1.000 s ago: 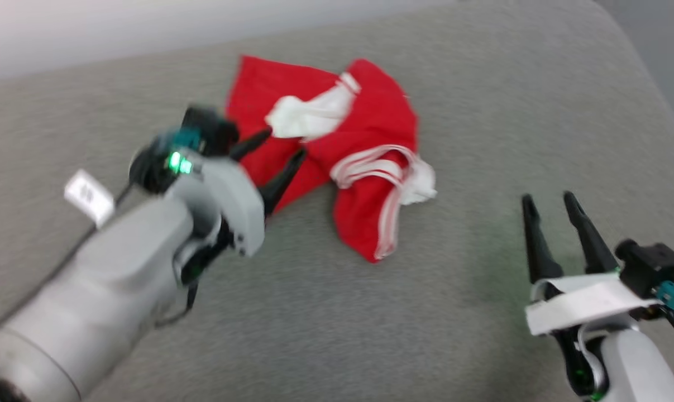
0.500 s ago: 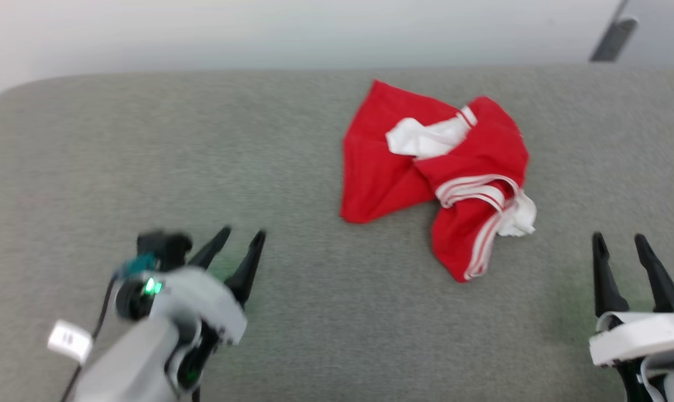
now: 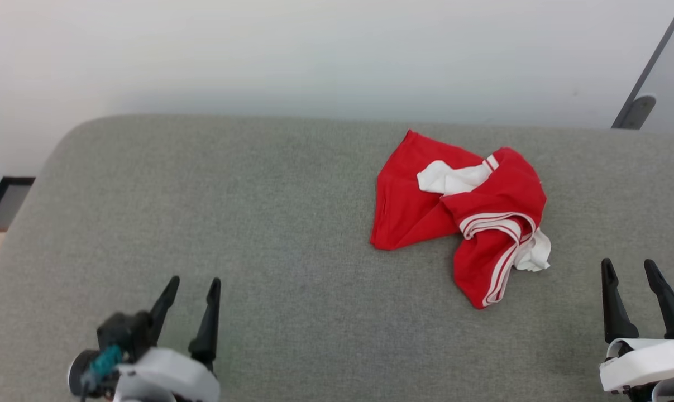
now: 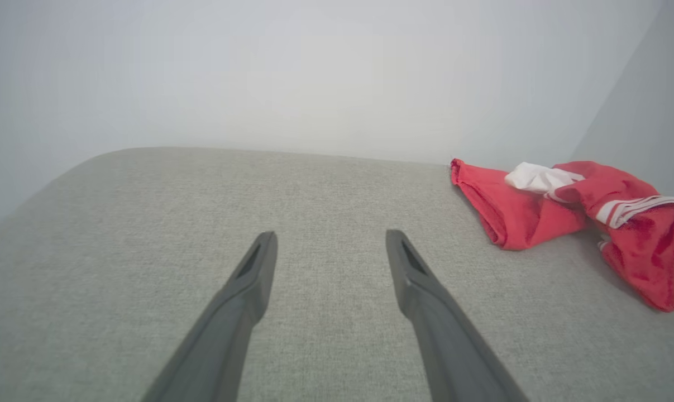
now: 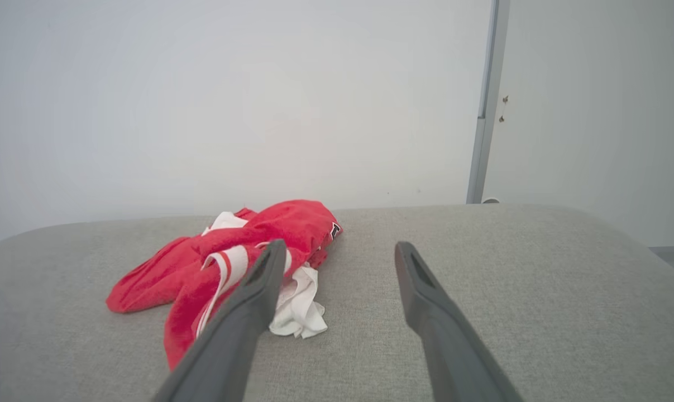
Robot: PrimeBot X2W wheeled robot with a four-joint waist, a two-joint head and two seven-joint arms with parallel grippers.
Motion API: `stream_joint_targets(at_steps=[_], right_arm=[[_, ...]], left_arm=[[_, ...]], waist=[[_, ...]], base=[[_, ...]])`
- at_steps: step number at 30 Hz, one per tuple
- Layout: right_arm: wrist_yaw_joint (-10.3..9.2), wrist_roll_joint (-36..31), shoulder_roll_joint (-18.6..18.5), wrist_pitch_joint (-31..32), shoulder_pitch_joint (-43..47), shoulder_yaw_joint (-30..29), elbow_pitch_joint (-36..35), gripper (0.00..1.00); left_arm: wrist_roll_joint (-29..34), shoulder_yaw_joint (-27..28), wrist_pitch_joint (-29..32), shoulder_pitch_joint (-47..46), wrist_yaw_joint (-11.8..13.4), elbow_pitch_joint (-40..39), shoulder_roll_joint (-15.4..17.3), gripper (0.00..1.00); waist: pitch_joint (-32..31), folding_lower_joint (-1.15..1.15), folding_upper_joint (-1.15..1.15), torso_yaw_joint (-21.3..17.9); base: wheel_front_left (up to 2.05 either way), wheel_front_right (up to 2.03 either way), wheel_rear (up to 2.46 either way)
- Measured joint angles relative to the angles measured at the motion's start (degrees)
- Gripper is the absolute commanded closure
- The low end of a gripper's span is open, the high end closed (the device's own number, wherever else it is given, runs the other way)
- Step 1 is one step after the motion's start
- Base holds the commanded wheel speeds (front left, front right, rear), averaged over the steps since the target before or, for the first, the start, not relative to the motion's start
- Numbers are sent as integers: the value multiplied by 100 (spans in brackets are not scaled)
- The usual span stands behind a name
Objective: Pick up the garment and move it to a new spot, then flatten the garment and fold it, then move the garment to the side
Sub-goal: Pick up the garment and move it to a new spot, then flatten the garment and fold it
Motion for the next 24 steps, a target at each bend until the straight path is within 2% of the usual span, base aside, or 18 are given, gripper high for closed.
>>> stream_joint_targets(at_steps=[6,9,18,24], right_arm=[[0,-49,79,1,81,0,-264,0],[0,-70,144,0,97,-24,-419,0],[0,-159,211,1,166,-25,-545,0],[0,-169,249,1,166,-31,-537,0]], left_arm=[[985,616,0,636,44,-786,-237,0],[1311,813,0,819,-23,-1032,-347,0],[1651,1247,0,1053,-364,-1039,-651,0],[1791,1400,0,1053,-481,-1013,-793,0]], waist=[[-145,0,0,-157],[-183,0,0,-248],[-208,0,0,-396],[-206,0,0,-412]], base=[[0,0,0],[0,0,0],[0,0,0],[0,0,0]])
